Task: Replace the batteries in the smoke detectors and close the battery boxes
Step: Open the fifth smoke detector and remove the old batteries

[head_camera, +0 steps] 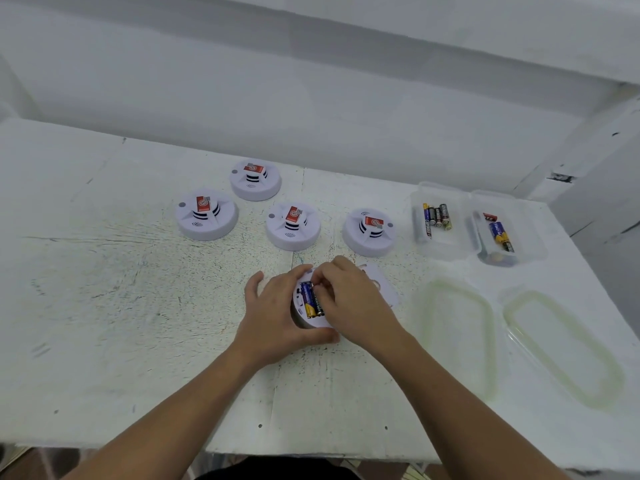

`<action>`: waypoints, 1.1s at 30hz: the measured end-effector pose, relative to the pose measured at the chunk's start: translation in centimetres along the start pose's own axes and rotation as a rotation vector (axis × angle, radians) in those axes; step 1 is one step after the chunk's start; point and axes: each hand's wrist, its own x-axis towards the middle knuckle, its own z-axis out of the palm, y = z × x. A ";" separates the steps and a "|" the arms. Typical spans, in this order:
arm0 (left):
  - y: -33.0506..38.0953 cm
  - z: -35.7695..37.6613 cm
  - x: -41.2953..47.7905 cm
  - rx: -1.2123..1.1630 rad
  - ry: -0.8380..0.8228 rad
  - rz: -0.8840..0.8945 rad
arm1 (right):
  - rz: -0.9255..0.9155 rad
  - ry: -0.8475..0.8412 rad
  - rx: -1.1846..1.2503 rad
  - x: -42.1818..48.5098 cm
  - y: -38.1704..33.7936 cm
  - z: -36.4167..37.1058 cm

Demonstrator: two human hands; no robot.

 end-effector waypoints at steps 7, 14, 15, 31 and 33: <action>0.2 -0.2 0.1 0.010 -0.001 0.010 | 0.004 -0.097 -0.055 1.3 -0.5 -0.1; -0.2 -0.2 0.0 0.017 -0.025 -0.001 | 0.030 -0.143 0.211 0.6 0.0 -1.8; -0.2 -0.2 0.0 0.018 -0.030 -0.004 | 0.052 -0.140 0.271 0.4 0.1 -1.9; 0.0 -0.4 0.0 0.013 -0.042 -0.037 | 0.569 0.342 1.038 5.4 7.9 -11.7; 0.0 -0.4 0.1 0.023 -0.049 -0.045 | 0.642 0.430 0.809 6.2 10.4 -12.9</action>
